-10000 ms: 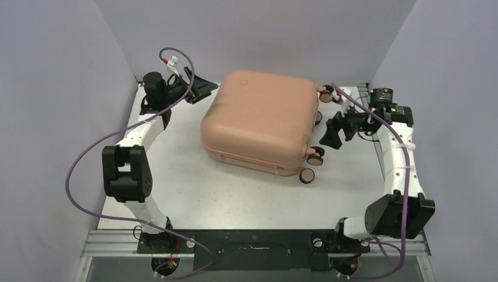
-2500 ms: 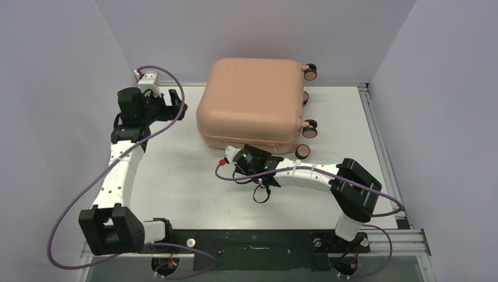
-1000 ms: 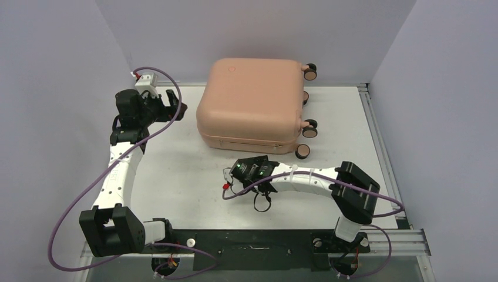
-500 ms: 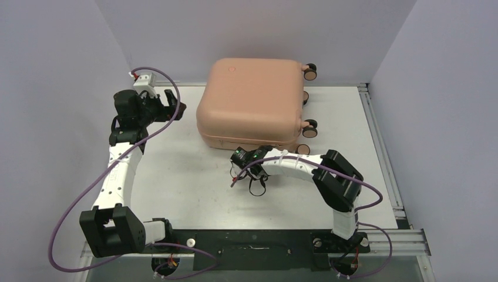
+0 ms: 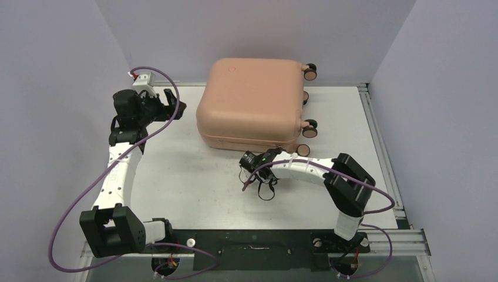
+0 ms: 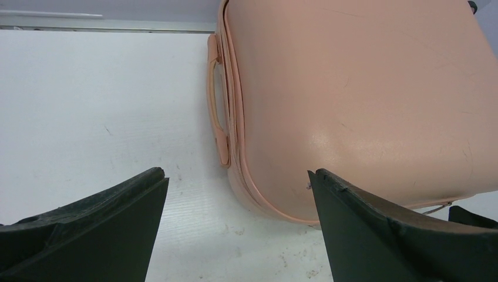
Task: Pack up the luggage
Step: Zip the luggage at the center of the board.
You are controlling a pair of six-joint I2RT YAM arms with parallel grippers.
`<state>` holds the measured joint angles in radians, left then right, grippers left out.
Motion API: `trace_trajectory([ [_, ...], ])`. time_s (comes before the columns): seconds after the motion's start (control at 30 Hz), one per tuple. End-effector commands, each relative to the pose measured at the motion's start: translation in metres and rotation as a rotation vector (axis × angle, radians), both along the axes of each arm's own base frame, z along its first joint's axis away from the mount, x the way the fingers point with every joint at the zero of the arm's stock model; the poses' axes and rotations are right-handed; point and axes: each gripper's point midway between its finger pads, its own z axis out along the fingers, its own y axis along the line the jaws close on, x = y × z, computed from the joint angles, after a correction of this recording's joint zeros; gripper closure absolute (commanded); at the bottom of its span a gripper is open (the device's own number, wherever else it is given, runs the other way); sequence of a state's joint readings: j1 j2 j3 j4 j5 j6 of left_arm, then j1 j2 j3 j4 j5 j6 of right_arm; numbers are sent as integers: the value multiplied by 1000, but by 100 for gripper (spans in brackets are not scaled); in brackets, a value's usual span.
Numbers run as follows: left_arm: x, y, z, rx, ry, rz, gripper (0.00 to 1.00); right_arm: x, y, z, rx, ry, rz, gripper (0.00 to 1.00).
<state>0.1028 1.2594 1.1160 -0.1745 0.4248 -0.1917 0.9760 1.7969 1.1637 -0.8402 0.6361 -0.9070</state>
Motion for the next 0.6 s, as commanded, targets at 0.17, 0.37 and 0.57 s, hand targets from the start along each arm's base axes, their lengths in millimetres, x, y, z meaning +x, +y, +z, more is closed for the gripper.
trace_trajectory([
  [0.17, 3, 2, 22, -12, -73, -3, 4, 3, 30, 53, 424, -30, -62, 45],
  [0.37, 1, 1, 26, -4, -82, -11, 4, -11, 47, 69, 860, -14, -200, 45],
  [0.57, 5, -1, 38, 2, -93, -22, 4, -18, 30, 94, 1203, -120, -331, 41],
])
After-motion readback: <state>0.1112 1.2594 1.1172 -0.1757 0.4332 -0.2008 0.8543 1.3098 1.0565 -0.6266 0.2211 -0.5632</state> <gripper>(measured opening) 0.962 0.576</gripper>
